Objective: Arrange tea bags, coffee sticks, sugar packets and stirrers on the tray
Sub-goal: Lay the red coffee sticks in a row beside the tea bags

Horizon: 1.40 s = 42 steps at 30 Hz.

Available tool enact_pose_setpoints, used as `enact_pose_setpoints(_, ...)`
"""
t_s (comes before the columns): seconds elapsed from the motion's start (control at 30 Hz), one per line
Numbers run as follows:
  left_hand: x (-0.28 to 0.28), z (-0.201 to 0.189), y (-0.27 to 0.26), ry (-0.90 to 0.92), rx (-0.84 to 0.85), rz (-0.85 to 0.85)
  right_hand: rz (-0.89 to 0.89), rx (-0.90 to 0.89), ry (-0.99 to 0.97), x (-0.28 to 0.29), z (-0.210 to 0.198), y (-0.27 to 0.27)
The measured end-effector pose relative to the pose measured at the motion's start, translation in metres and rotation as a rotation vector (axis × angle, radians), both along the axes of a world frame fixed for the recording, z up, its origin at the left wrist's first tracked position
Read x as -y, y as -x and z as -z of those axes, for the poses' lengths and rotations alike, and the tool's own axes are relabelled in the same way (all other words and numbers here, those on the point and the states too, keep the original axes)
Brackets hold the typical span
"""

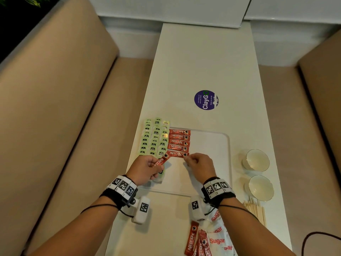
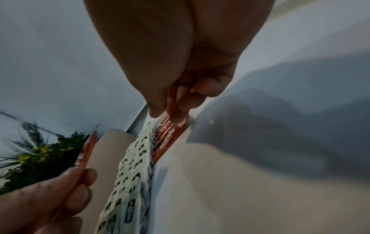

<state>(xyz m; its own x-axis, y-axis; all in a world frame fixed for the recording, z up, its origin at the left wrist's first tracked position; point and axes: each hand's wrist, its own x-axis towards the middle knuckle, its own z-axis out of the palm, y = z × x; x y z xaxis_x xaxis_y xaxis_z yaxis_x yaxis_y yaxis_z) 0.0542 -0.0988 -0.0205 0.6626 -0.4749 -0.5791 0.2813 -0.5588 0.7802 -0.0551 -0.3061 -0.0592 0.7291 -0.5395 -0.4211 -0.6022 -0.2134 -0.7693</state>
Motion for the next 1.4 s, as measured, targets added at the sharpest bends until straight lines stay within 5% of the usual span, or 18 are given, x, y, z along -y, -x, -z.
enact_pose_setpoints(0.37,0.008,-0.006,0.005,-0.074,0.06,0.211,-0.204,0.163,-0.178,-0.013,-0.017,0.008)
enact_pose_setpoints(0.6,0.008,-0.003,0.004,0.022,-0.029,0.135,-0.126,0.154,-0.197,-0.009,-0.015,0.015)
enact_pose_setpoints(0.9,0.007,0.009,0.006,-0.056,0.08,0.165,0.031,0.118,-0.085,-0.003,-0.006,0.014)
enact_pose_setpoints(1.2,0.023,0.006,0.023,-0.346,0.269,0.677,0.018,-0.061,0.082,-0.008,0.011,0.009)
enact_pose_setpoints(1.4,0.041,0.008,0.031,-0.487,0.22,0.791,0.044,-0.129,0.104,-0.009,0.015,-0.001)
